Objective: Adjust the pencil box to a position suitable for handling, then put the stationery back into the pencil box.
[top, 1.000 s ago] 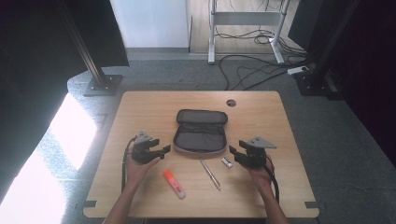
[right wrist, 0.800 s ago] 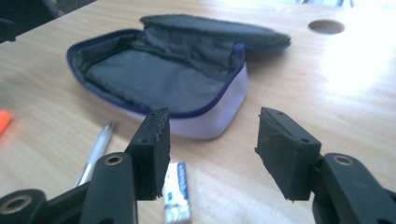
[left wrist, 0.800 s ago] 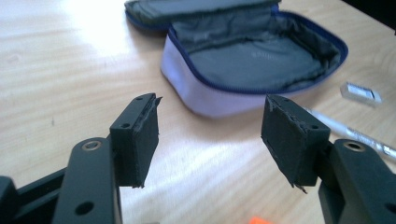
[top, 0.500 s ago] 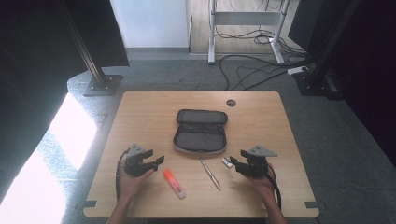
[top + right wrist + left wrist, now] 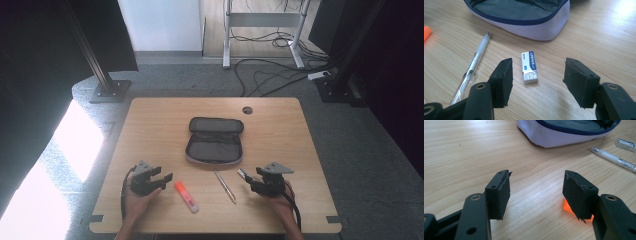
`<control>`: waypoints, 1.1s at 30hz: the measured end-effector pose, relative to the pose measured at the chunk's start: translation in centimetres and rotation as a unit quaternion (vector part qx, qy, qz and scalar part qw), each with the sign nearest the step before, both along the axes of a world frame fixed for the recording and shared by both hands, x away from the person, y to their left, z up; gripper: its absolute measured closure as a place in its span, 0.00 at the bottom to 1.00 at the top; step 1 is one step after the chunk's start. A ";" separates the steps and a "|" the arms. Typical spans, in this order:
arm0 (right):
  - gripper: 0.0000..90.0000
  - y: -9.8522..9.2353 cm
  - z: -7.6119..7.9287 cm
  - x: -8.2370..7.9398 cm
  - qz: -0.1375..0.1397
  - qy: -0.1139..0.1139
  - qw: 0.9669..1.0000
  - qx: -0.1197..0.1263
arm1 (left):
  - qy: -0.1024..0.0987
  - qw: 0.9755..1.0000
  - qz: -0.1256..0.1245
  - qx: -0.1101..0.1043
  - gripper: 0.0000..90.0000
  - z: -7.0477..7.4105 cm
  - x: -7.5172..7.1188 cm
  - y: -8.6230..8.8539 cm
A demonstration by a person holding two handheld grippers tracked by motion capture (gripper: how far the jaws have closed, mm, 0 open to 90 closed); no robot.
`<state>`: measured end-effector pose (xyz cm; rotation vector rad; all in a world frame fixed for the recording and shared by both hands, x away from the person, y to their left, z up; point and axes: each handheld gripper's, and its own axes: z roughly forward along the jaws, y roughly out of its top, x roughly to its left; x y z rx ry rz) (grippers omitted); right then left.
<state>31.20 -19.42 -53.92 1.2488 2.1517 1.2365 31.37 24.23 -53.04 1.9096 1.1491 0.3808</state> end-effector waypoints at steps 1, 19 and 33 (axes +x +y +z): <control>0.44 0.0 0.0 0.0 0.000 0.000 1.000 0.001 | 0.000 1.000 0.002 -0.001 0.44 0.0 0.0 0.1; 0.44 0.2 -0.1 0.4 -0.002 -0.003 1.000 -0.001 | 0.013 1.000 0.003 0.005 0.44 -0.8 0.2 0.3; 0.46 1.3 -0.7 1.4 0.008 0.003 1.000 -0.016 | 0.026 1.000 0.007 0.007 0.44 -1.3 0.3 0.1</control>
